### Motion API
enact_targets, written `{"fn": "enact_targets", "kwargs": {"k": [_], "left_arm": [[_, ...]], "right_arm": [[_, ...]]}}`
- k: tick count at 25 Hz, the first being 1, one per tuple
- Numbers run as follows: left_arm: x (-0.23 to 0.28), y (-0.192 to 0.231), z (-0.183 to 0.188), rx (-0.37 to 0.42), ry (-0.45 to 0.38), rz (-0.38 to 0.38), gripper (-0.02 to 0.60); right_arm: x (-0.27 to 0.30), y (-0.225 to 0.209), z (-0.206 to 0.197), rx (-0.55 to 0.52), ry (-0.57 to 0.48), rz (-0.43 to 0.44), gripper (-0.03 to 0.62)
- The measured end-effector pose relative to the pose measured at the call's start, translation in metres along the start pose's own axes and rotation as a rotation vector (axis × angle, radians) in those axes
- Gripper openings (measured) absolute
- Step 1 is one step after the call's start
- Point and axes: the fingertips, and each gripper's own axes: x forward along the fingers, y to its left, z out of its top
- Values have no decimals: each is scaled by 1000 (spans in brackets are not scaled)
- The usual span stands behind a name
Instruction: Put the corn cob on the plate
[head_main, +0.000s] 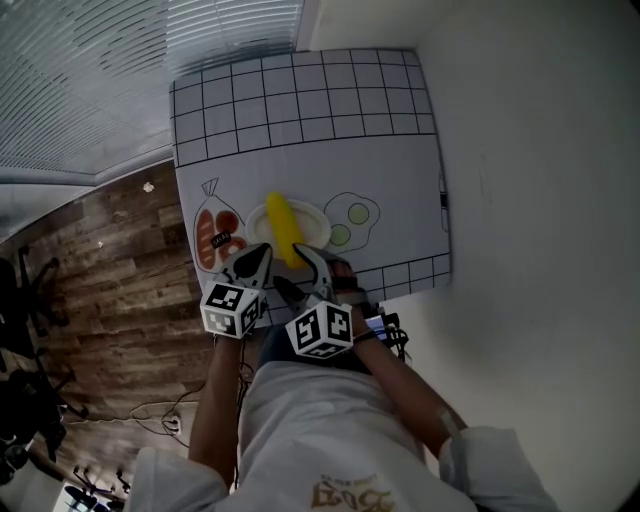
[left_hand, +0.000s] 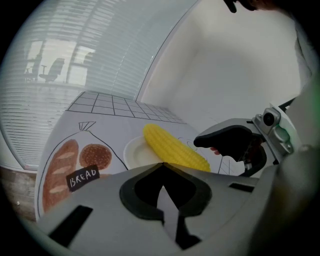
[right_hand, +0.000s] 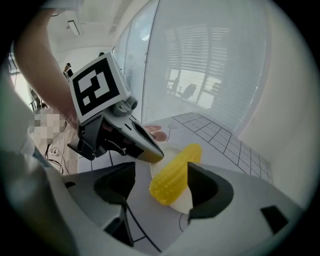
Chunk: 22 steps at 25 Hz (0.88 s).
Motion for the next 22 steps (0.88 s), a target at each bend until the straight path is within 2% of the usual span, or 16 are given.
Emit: {"fn": "enact_targets", "kwargs": {"k": [4,13,16,18,19,22], "left_arm": [[-2,0,0,4,-6,-4,5],[-9,-9,19,40,-87,-33,5],[-12,-13,25,19,-108,-45,5],[-17,-15,28,31,-106,-26,6],[-19,-15,32,58,-109,-1,5],[-23,-21,42,127,-116,41,5]], "right_arm": [[-3,-1,-1,21,-5,-10,321],[-20,-18,6,121,-57,-52,321],[-24,-24,0,163,-53,-49,321],[-30,-29,-3,192,-57,-52,310],[-35,-36,-4,202,-70,-71,272],[-58,-65,1,194,-147,-182,61]]}}
